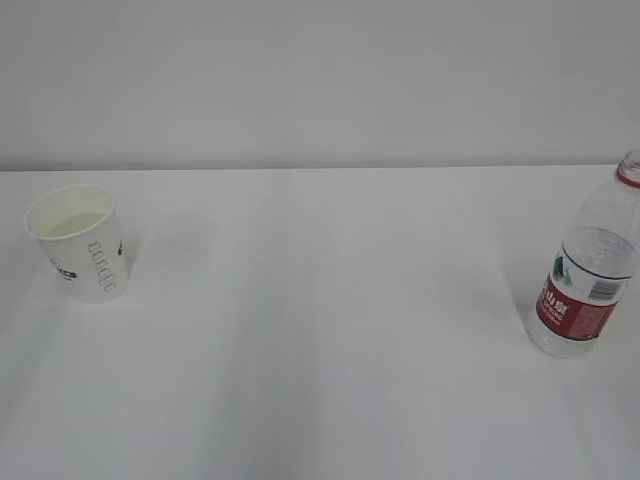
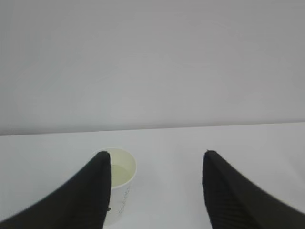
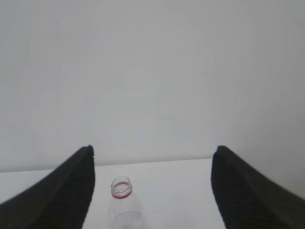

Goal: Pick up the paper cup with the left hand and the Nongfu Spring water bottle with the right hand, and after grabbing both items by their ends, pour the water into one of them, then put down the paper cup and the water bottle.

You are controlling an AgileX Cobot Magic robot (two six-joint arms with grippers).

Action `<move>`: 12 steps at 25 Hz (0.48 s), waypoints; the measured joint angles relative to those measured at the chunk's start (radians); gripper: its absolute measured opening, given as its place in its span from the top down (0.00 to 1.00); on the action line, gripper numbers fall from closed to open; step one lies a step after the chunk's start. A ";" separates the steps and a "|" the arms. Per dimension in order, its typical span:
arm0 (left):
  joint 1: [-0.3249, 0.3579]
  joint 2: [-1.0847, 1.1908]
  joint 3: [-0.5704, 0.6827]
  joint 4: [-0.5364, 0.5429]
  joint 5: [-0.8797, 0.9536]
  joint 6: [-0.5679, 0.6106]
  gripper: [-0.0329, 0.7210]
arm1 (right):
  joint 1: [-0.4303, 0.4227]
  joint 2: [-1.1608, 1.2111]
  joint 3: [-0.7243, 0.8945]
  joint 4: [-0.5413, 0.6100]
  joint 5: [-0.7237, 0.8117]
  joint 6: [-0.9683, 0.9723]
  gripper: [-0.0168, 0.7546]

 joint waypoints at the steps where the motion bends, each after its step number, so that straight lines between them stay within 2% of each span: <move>1: -0.002 -0.017 0.000 0.004 0.002 0.000 0.38 | 0.000 -0.010 -0.002 0.000 0.008 0.000 0.23; 7: -0.004 -0.149 0.000 0.038 0.024 0.000 0.39 | 0.000 -0.064 -0.006 0.004 0.055 -0.006 0.23; 12: -0.004 -0.236 -0.001 0.036 0.090 0.000 0.39 | 0.000 -0.085 -0.012 0.030 0.156 -0.070 0.23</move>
